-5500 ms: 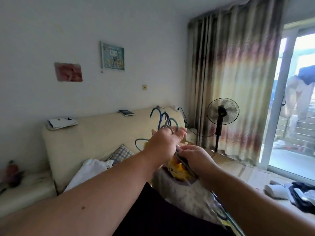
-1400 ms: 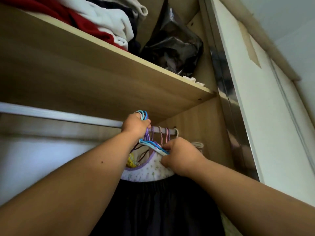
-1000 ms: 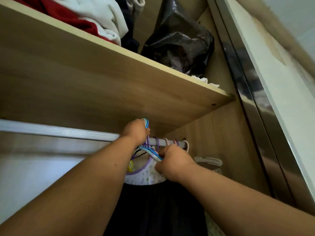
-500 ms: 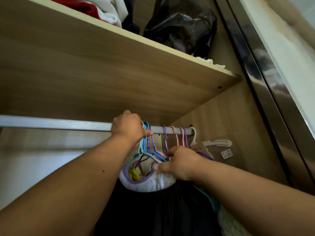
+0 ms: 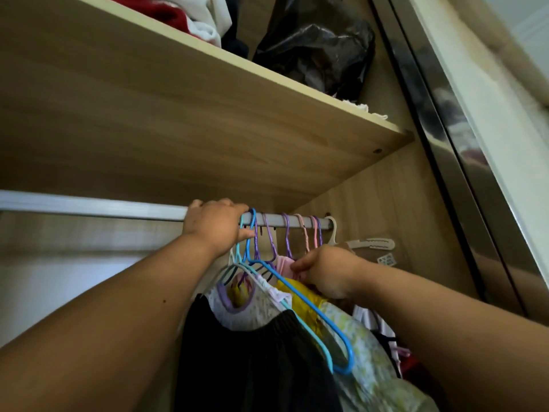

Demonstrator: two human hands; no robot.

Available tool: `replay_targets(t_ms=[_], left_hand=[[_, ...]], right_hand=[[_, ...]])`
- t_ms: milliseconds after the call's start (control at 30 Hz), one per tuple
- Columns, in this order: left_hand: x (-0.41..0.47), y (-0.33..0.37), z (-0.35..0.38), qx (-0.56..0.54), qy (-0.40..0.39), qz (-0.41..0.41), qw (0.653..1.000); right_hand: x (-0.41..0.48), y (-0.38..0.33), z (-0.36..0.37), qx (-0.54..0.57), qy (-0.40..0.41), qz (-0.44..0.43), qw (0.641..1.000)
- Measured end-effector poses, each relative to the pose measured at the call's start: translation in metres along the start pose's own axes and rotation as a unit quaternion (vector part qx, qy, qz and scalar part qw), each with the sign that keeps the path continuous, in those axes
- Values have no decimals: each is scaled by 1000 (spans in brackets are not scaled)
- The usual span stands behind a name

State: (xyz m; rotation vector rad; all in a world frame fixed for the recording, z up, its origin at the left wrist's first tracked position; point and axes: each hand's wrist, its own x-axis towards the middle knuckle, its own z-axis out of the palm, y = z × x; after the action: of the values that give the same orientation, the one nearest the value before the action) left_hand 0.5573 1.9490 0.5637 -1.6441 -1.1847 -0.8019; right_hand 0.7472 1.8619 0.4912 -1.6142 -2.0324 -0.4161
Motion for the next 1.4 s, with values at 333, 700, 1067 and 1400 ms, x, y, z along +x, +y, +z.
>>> replay_targets(t_ms=[333, 700, 1067, 1400], left_hand=[[-13, 5, -19, -40, -84, -47, 995], [-71, 156, -108, -314, -33, 215, 924], [-254, 438, -226, -423, -84, 449, 783], [-507, 662, -362, -494, -277, 576, 590]], right_hand=[[-28, 0, -3, 71, 56, -11, 996], [-176, 67, -37, -172, 276, 59, 944], [-531, 159, -53, -301, 85, 338, 887], [-890, 120, -71, -252, -68, 620, 740]])
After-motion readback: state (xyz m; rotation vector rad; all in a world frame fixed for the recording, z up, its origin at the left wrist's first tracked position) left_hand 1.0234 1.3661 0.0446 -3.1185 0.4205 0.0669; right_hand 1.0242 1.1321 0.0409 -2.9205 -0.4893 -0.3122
